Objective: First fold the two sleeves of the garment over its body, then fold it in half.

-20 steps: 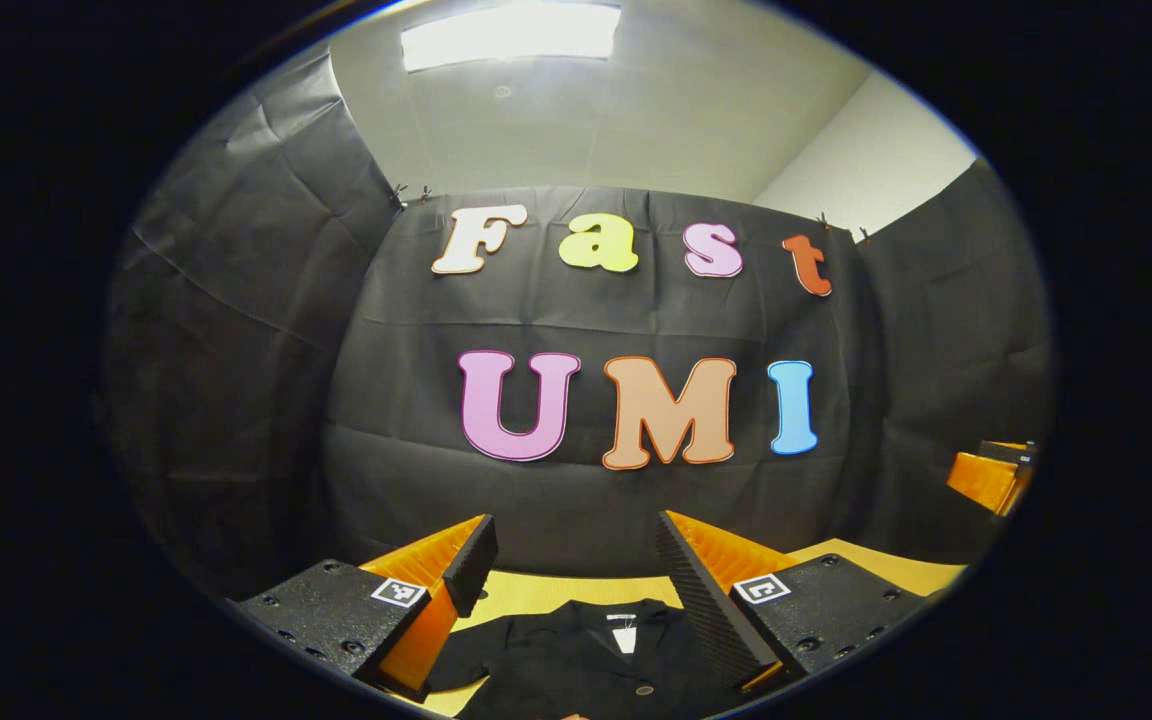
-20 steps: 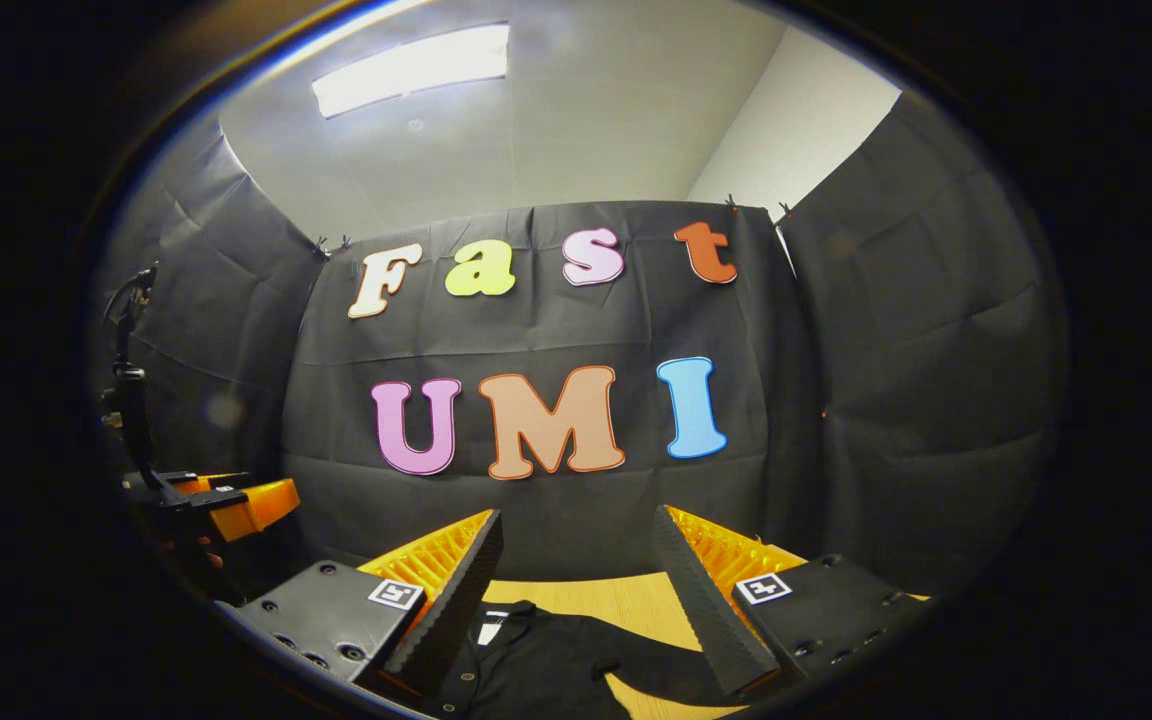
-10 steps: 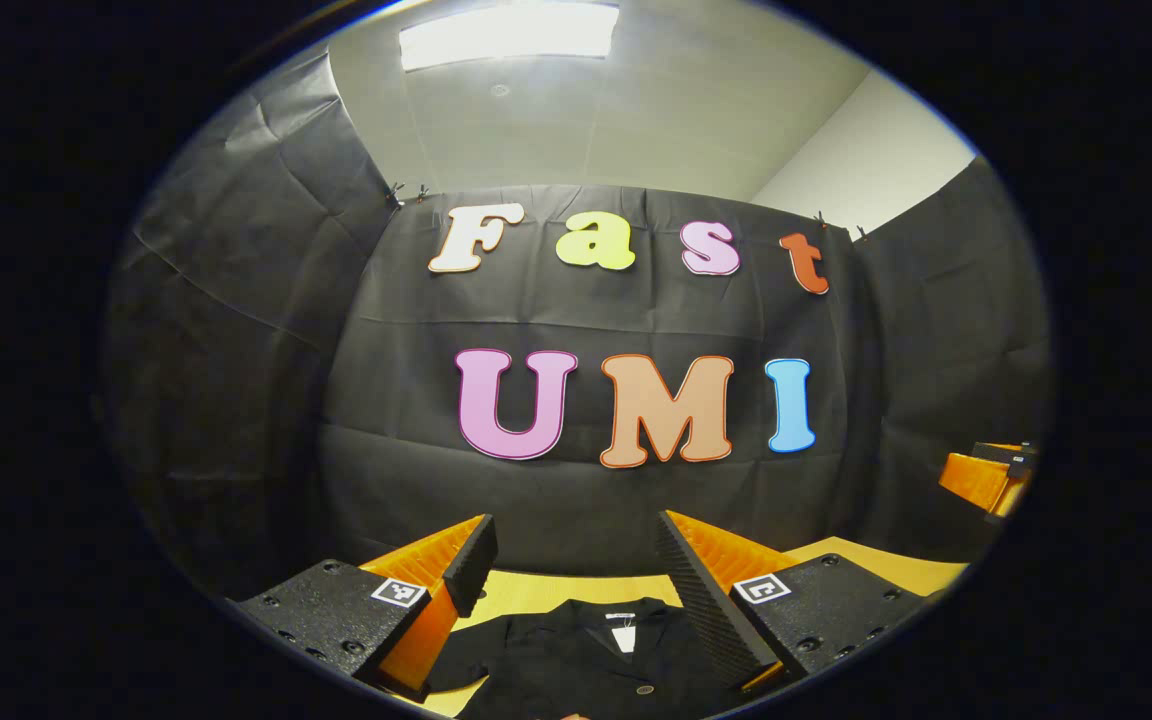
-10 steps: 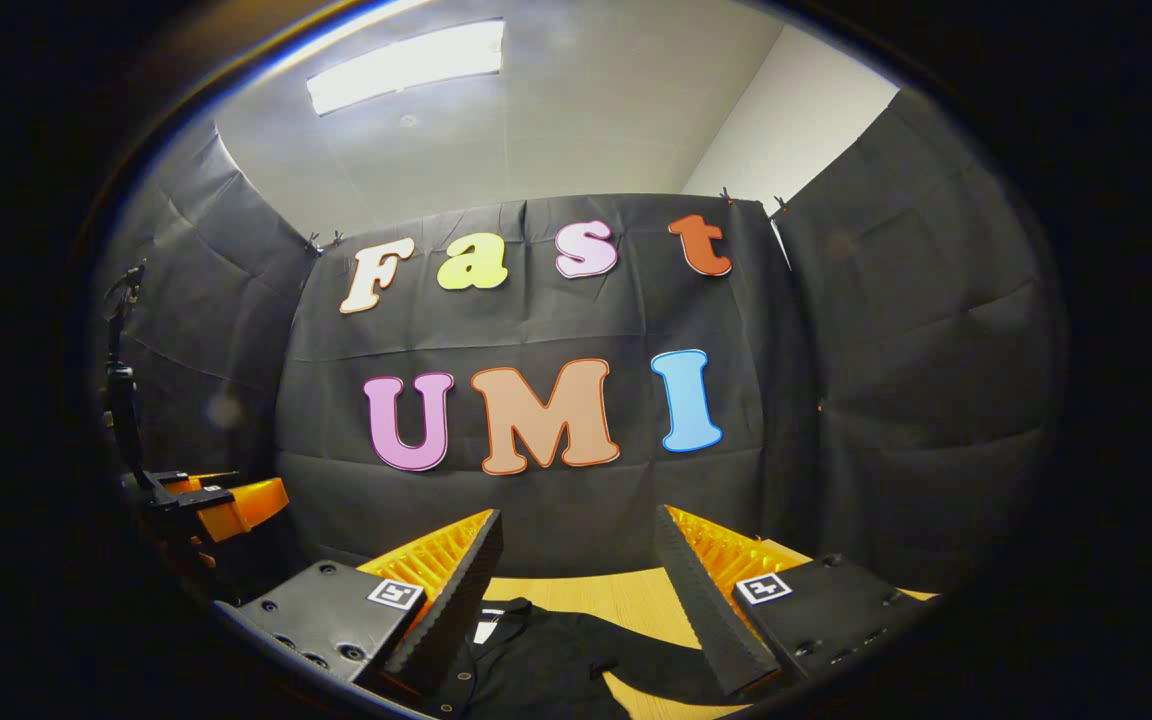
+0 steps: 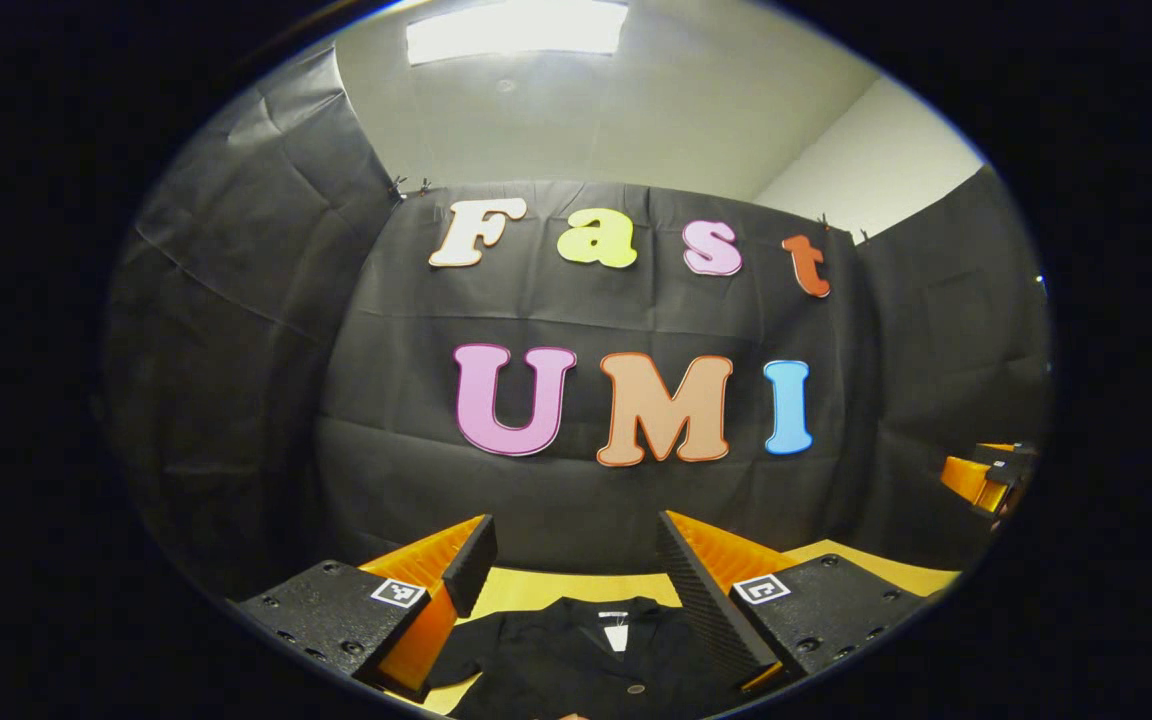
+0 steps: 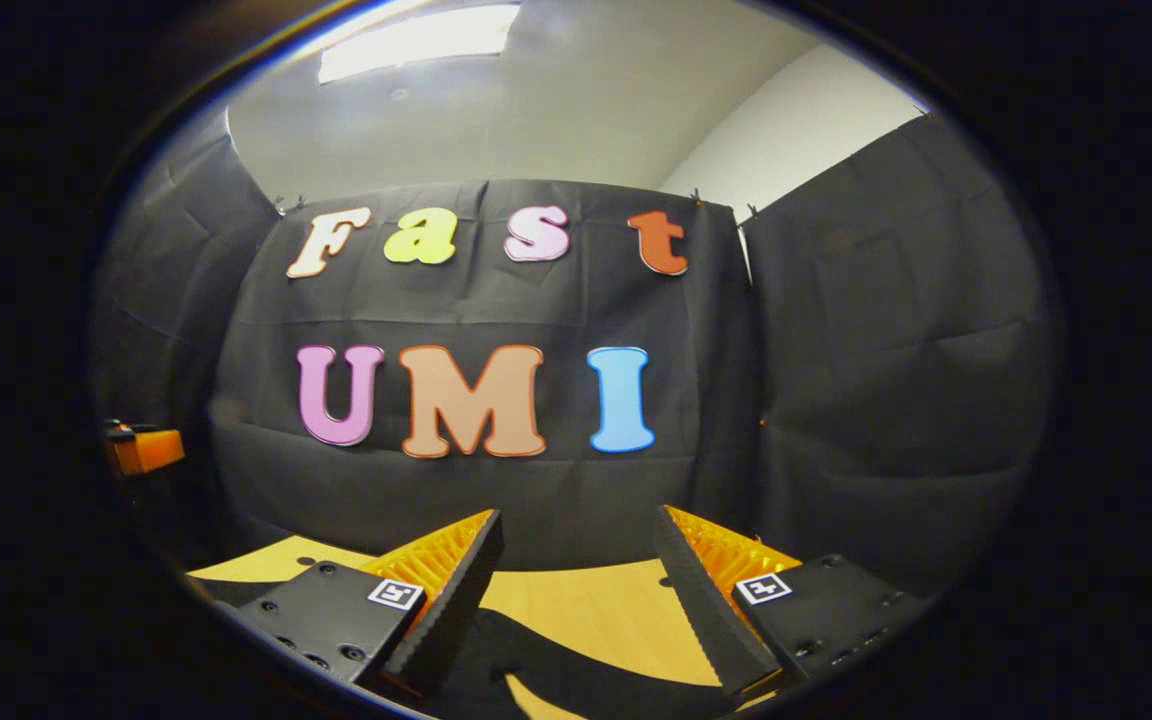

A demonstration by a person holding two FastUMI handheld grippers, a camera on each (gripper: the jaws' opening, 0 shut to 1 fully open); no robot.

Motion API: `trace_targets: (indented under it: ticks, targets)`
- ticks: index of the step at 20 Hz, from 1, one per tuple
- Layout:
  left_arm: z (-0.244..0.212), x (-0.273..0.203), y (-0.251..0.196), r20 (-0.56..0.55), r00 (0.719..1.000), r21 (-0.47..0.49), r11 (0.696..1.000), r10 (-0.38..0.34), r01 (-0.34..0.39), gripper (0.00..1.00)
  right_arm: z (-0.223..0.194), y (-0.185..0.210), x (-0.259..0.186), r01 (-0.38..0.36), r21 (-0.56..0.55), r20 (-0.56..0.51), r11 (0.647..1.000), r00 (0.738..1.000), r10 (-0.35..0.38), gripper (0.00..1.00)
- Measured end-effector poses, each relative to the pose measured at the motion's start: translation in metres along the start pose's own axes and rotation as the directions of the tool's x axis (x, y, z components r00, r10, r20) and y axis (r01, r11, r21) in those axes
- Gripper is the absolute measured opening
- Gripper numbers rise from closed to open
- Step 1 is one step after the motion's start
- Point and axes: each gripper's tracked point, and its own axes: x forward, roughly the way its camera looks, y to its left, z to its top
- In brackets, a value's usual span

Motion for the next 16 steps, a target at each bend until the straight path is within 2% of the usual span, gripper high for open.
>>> trace_targets:
  ticks: [1,2,4,7,8,10,13,16]
  targets:
    - [0.004,0.001,-0.001,0.008,1.0,-0.007,1.0,-0.002,0.002,0.95,-0.009,-0.01,0.004,0.014,-0.009,-0.029,1.0,0.999,-0.015,0.97]
    - [0.003,0.004,-0.002,0.006,1.0,-0.005,1.0,0.002,-0.002,0.98,-0.016,-0.021,0.008,0.03,-0.021,-0.052,0.999,0.998,-0.031,0.97]
    - [0.004,0.007,0.001,0.0,1.0,0.002,1.0,0.019,-0.019,0.97,-0.028,-0.042,0.015,0.06,-0.047,-0.083,0.997,0.995,-0.063,0.97]
    - [0.011,0.006,0.001,0.017,0.999,0.007,0.999,0.034,-0.034,0.98,-0.064,-0.074,0.026,0.094,-0.079,-0.191,0.992,0.976,-0.107,0.97]
    - [0.012,0.006,0.003,0.021,0.999,0.014,0.999,0.042,-0.042,0.95,-0.077,-0.081,0.027,0.095,-0.085,-0.233,0.992,0.966,-0.112,0.97]
    - [0.01,0.007,0.006,0.017,0.998,0.018,0.998,0.06,-0.06,0.98,-0.104,-0.094,0.03,0.095,-0.097,-0.31,0.991,0.943,-0.12,1.0]
    - [0.006,0.007,0.006,0.003,0.997,0.014,0.997,0.081,-0.081,0.98,-0.145,-0.111,0.029,0.103,-0.092,-0.416,0.99,0.9,-0.132,0.98]
    - [0.007,0.006,0.009,0.003,0.995,0.036,0.994,0.101,-0.101,0.98,-0.195,-0.127,0.024,0.123,-0.086,-0.536,0.989,0.831,-0.15,0.98]
